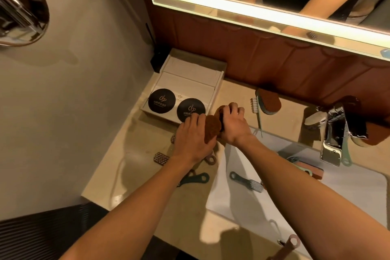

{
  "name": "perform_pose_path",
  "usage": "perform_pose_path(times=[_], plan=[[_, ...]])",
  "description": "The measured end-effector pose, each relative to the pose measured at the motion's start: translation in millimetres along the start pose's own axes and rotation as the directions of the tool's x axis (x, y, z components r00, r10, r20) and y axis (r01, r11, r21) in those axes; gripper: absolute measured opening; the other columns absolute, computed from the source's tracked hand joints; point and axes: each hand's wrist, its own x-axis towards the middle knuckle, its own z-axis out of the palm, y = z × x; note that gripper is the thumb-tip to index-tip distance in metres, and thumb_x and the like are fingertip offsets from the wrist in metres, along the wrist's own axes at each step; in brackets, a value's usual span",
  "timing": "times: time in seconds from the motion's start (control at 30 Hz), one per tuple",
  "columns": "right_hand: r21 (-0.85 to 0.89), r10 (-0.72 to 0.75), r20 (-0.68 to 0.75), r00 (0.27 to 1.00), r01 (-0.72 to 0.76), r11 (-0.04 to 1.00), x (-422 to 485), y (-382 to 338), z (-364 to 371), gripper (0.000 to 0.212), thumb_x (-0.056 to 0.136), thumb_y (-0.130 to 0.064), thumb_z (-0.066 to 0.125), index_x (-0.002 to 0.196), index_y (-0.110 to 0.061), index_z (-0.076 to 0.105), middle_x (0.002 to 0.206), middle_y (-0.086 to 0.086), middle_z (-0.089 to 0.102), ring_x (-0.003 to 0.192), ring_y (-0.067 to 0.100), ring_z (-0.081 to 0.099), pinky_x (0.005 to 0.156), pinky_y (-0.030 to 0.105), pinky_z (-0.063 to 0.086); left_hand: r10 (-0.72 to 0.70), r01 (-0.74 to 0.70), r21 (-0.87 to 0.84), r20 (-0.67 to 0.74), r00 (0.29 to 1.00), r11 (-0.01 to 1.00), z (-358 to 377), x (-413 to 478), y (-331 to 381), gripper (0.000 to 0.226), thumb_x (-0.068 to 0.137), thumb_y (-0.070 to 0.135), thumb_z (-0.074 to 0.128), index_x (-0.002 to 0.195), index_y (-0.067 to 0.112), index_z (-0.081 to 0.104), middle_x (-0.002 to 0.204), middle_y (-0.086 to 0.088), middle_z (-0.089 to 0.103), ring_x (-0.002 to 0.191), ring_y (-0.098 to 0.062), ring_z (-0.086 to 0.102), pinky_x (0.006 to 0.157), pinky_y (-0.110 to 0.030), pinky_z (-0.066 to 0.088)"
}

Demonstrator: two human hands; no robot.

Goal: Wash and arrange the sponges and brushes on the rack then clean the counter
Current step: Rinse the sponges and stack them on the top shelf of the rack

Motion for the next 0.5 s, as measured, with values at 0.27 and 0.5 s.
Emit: perform_pose_path(times=[0.27, 0.5], plan=[[-0.005, 0.049, -0.019, 0.999, -0.049, 0.999, -8, -1, 4, 0.115, 0.064, -0.05, 0.081, 0.152, -0.021, 0.013, 0.143, 0.02, 0.033, 0.132, 0.04, 0.029, 0.109, 0.051, 0.034, -0.013, 0.013, -0.025, 0.025, 1.0, 1.0, 0, -9, -6, 0.067, 0.085, 0.064, 0.058, 0.133, 0.022, 0.038, 0.129, -0.003, 0.049, 0.109, -0.02, 0.055, 0.088, -0.032, 0.047], [0.216, 0.033, -0.111, 0.993, -0.009, 0.976, -42, 10, -9, 0.112, 0.064, -0.05, 0.084, 0.15, -0.023, 0.019, 0.137, 0.006, 0.025, 0.127, 0.033, 0.034, 0.102, 0.047, 0.049, -0.096, 0.107, -0.129, 0.085, 0.992, 0.986, -5, -9, 14, 0.067, 0.08, 0.061, 0.068, 0.129, 0.026, 0.037, 0.121, -0.001, 0.053, 0.106, -0.019, 0.052, 0.08, -0.029, 0.045]])
